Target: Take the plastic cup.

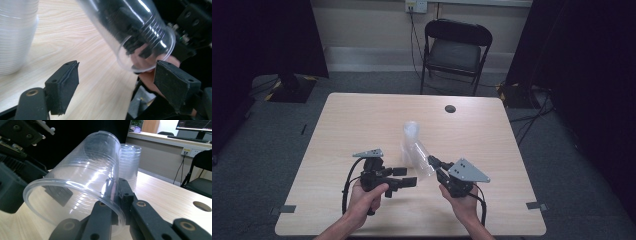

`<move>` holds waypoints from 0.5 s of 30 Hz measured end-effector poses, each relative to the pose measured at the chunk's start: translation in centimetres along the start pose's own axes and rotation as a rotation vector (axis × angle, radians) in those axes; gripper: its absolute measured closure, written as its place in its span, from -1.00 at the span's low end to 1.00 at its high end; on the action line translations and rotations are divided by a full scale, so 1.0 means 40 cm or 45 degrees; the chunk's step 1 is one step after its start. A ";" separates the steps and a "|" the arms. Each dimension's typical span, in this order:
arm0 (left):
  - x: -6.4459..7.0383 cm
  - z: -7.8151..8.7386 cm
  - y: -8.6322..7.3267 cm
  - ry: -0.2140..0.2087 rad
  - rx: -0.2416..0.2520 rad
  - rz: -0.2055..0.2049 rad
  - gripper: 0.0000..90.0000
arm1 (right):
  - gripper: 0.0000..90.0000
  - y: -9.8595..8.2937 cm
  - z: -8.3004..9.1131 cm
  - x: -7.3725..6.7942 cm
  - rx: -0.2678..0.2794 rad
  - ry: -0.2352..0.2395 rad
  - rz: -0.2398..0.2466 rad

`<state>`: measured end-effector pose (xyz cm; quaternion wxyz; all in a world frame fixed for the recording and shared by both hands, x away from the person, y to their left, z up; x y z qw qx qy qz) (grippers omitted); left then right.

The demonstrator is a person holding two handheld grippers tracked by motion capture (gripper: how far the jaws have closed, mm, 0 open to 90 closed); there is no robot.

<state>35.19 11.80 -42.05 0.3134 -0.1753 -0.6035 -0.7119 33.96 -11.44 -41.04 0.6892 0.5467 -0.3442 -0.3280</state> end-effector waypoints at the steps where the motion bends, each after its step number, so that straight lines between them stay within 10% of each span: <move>1: 0.000 0.001 -0.001 0.010 -0.009 -0.012 -0.55 | 0.98 0.000 0.001 0.003 -0.006 0.001 -0.004; 15: -0.004 0.006 -0.010 0.220 -0.105 -0.254 -0.45 | 0.89 -0.002 0.000 0.039 -0.107 0.052 -0.076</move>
Point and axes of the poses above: each handheld gripper's, and its own axes: z roughly backward along the jaws, y roughly out of its top, x roughly to its right, the point moved 2 cm from there along -z, roughly forward along the jaws, and after that the axes turned 10 degrees about -y, right-handed, at the moved point
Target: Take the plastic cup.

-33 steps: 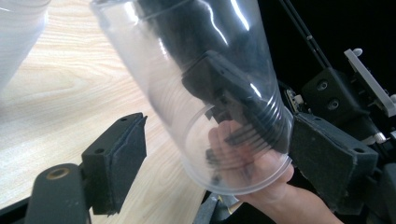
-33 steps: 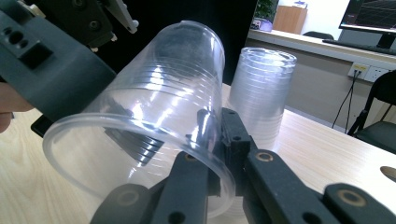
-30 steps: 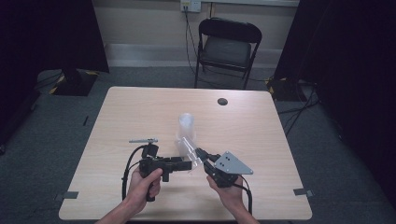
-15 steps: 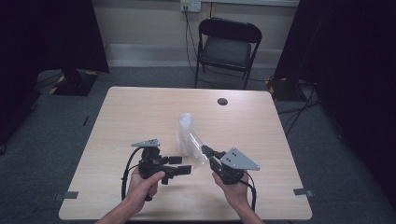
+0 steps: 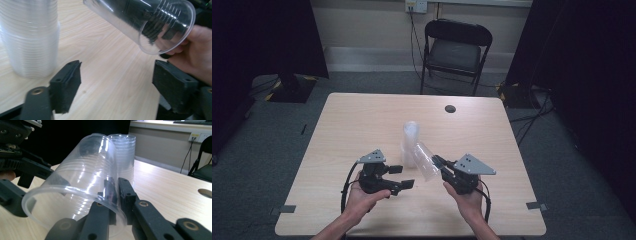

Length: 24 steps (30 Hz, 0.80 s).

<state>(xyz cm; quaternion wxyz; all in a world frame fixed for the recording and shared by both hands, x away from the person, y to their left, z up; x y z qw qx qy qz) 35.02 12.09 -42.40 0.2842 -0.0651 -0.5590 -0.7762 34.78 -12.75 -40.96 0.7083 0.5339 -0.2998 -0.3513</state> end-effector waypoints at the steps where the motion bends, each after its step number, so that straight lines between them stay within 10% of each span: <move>1: 0.000 0.001 -0.001 0.015 -0.007 -0.015 -0.45 | 0.89 0.000 0.000 0.000 -0.017 0.000 0.006; 14: -0.004 -0.002 -0.011 0.113 -0.022 -0.081 -0.27 | 0.91 -0.003 0.003 0.034 -0.154 0.055 -0.047; 24: -0.003 0.008 -0.012 0.215 0.021 -0.259 0.08 | 0.94 -0.013 -0.008 0.050 -0.298 0.121 -0.109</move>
Point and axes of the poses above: each handheld gripper's, and its own axes: z roughly backward along the jaws, y roughly out of its top, x roughly to its right, the point moved 2 cm from there along -z, roughly forward along the jaws, and after that the axes turned 10 degrees about -y, right-handed, at the moved point
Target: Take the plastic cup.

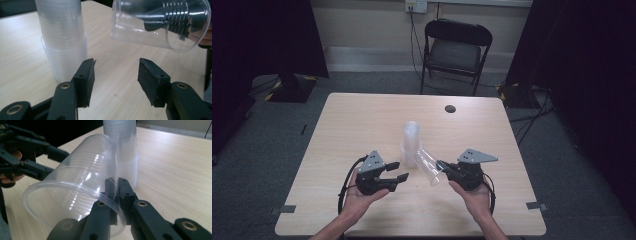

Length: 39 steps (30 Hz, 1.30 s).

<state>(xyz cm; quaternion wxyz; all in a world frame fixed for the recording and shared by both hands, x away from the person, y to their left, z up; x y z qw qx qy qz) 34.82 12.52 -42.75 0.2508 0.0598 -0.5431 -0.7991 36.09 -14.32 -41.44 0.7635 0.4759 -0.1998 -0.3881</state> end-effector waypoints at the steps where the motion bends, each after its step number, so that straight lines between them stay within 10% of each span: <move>1: 0.001 -0.003 0.000 -0.036 -0.005 -0.006 0.08 | 0.95 -0.001 -0.001 0.001 -0.015 0.006 -0.005; 7: 0.026 -0.022 -0.003 -0.044 -0.040 -0.157 0.05 | 0.96 -0.006 -0.007 0.006 -0.121 0.030 -0.010; 17: 0.045 -0.036 -0.009 -0.076 -0.162 -0.185 -0.29 | 0.97 -0.019 -0.025 0.003 -0.305 0.097 -0.012; 39: 0.079 -0.079 -0.032 -0.031 -0.333 -0.522 -0.61 | 0.97 -0.036 -0.065 -0.032 -0.525 0.252 -0.019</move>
Point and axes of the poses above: each handheld gripper's, and its own axes: z roughly backward along the jaws, y roughly out of its top, x roughly to its right, the point moved 2 cm from there along -z, roughly forward along the jaws, and after that the axes turned 10 degrees about -y, right-handed, at the moved point
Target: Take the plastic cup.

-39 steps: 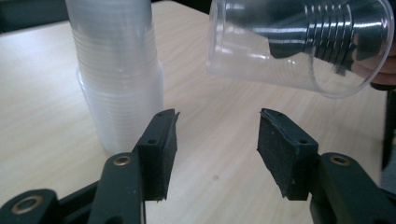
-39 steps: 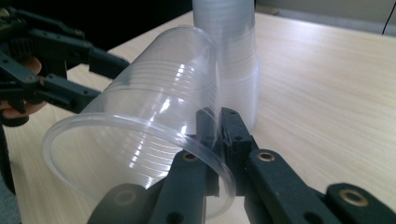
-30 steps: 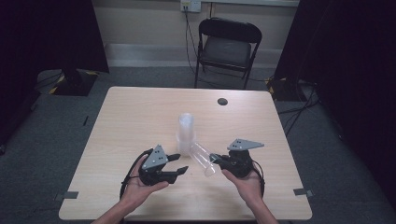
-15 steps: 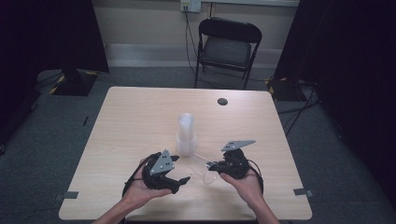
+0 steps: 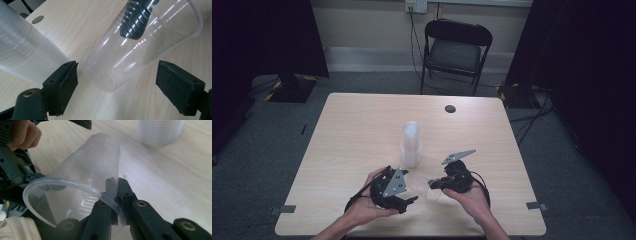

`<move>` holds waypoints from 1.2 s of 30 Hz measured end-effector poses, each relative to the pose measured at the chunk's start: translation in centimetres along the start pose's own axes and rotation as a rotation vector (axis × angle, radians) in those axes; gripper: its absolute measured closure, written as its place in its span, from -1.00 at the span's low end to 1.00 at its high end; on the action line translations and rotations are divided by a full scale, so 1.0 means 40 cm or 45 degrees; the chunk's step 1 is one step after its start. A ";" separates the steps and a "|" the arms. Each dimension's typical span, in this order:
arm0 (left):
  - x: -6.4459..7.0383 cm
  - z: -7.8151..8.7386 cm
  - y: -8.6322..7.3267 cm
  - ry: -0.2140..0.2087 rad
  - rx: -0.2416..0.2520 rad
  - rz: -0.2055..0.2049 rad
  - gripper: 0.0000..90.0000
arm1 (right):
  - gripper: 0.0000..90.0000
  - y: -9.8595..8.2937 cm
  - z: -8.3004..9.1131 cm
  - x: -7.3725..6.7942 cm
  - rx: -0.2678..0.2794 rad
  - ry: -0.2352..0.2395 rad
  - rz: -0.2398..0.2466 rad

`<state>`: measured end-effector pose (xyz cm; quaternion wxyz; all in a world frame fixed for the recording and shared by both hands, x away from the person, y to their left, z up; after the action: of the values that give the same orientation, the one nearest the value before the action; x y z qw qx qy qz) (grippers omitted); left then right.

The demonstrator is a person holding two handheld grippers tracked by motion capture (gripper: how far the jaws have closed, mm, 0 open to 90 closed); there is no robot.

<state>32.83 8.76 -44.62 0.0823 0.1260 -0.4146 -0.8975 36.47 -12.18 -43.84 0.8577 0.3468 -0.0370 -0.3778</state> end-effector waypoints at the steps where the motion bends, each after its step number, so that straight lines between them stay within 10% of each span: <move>1: 0.000 0.000 0.000 0.000 0.000 0.000 -0.63 | 0.97 0.000 -0.003 -0.002 -0.011 0.006 0.001; 36: 0.058 -0.042 0.030 -0.038 0.050 -0.102 -0.52 | 0.95 0.022 -0.072 -0.042 -0.073 0.050 -0.032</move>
<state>31.17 6.19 -45.12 0.0377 0.1308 -0.4279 -0.8935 36.77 -9.01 -45.13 0.8630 0.3299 -0.0050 -0.3825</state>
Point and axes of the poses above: each handheld gripper's, and its own axes: z roughly backward along the jaws, y roughly out of its top, x roughly to its right, the point moved 2 cm from there along -z, roughly forward along the jaws, and after that the axes turned 10 degrees about -y, right-handed, at the moved point
